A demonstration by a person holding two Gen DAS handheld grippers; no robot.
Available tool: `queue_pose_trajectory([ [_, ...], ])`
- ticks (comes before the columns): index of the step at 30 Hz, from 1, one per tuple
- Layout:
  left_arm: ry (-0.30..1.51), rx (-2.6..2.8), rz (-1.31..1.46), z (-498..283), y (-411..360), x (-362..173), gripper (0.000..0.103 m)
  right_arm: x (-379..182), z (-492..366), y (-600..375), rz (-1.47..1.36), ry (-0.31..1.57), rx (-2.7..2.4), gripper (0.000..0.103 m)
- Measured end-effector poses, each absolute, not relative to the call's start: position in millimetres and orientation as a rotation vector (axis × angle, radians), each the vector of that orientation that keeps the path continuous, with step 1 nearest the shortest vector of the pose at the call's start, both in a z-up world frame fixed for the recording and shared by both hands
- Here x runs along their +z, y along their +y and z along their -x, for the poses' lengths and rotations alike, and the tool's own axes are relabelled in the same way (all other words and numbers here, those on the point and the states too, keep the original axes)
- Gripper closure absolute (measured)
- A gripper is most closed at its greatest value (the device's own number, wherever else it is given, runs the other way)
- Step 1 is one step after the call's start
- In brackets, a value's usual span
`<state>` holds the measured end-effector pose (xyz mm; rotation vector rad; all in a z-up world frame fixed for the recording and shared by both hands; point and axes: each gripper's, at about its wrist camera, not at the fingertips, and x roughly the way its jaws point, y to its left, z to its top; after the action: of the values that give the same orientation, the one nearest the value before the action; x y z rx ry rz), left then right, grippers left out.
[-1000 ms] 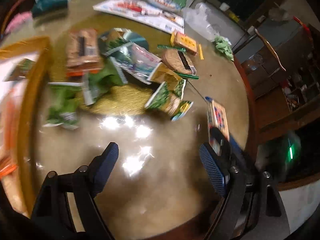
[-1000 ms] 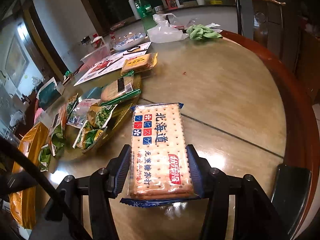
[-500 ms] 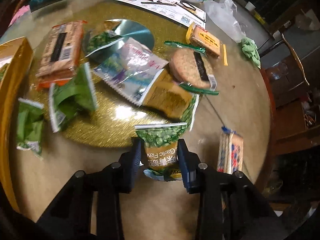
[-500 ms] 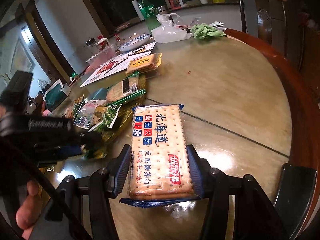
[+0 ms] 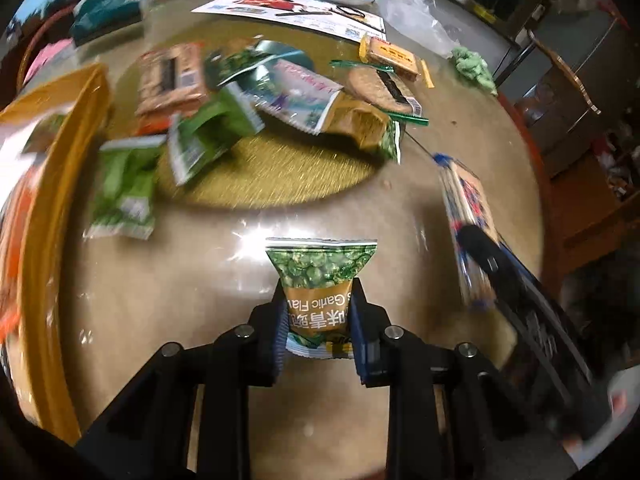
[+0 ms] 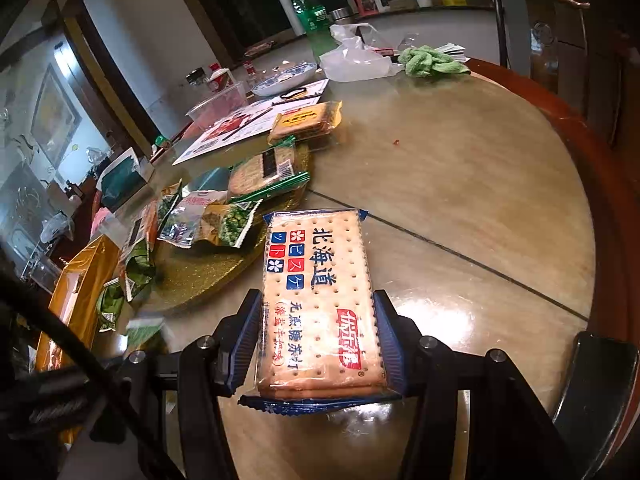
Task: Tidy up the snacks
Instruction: 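Hold the cracker box with the right tool while the left grasps a green pea bag, then carry the cracker box and green pea bag into the white tray and open both tools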
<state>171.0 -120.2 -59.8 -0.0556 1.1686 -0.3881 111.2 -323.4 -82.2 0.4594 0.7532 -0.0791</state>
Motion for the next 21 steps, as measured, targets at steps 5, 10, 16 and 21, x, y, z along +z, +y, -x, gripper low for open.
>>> queue_pose_trajectory([
  [5, 1.066, -0.404, 0.095, -131, -72, -23, 0.074, -74, -102, -319, -0.456, 0.690, -0.049, 0.048],
  [10, 0.973, -0.315, 0.174, -110, 6, 11, 0.074, -62, -96, -281, -0.438, 0.691, 0.047, 0.048],
  [16, 0.897, -0.118, 0.260, -127, 100, 31, 0.074, -14, -103, -189, -0.335, 0.669, 0.353, 0.048],
  [21, 0.882, -0.040, 0.306, -166, 160, 34, 0.074, 13, -136, -111, -0.257, 0.714, 0.541, 0.048],
])
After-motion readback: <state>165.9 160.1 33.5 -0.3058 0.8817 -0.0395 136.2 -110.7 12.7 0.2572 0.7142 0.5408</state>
